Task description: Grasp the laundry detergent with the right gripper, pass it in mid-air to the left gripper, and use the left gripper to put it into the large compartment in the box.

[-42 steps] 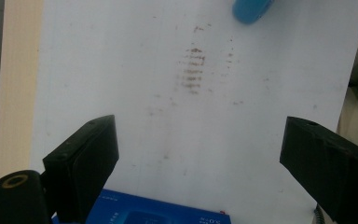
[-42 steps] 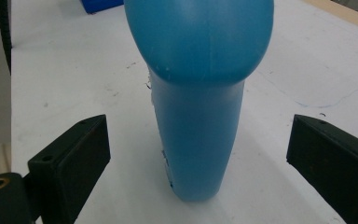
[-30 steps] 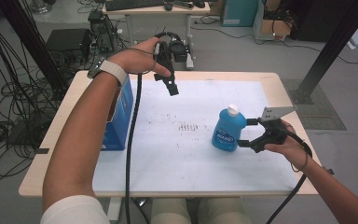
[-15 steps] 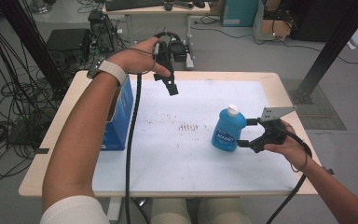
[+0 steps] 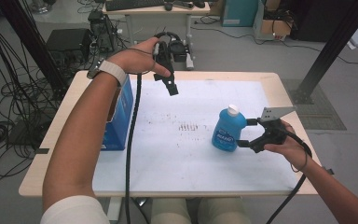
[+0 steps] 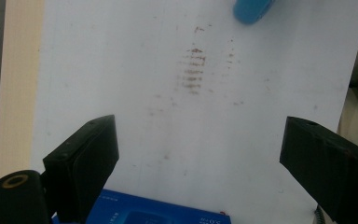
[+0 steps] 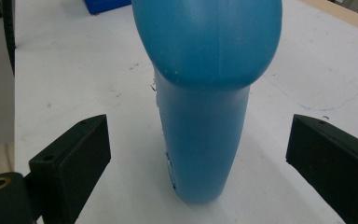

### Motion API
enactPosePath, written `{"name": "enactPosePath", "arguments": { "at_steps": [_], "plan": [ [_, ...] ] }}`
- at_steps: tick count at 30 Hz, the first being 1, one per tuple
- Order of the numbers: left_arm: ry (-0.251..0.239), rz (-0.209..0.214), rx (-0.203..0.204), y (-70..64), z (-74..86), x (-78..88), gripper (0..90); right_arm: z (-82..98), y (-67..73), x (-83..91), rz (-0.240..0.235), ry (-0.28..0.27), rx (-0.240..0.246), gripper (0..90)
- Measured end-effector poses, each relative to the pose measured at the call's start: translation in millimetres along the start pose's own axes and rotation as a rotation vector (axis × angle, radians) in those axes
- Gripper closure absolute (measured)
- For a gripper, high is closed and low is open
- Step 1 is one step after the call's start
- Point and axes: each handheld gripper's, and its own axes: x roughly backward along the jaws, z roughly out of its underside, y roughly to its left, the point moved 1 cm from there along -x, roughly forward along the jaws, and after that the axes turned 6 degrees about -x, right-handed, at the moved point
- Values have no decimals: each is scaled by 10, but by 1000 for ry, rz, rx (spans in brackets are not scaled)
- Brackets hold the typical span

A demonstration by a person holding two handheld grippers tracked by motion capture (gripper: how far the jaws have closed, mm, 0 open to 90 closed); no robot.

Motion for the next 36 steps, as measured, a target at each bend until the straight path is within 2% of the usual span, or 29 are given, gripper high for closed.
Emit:
{"name": "enactPosePath", "arguments": {
  "at_steps": [11, 36],
  "plan": [
    [5, 5, 1, -4, 13, -5, 119, -4, -10, -6, 1, -7, 13, 65],
    [3, 4, 5, 6, 25, -11, 119, -5, -6, -15, -2, -6, 10, 65]
  ]
}}
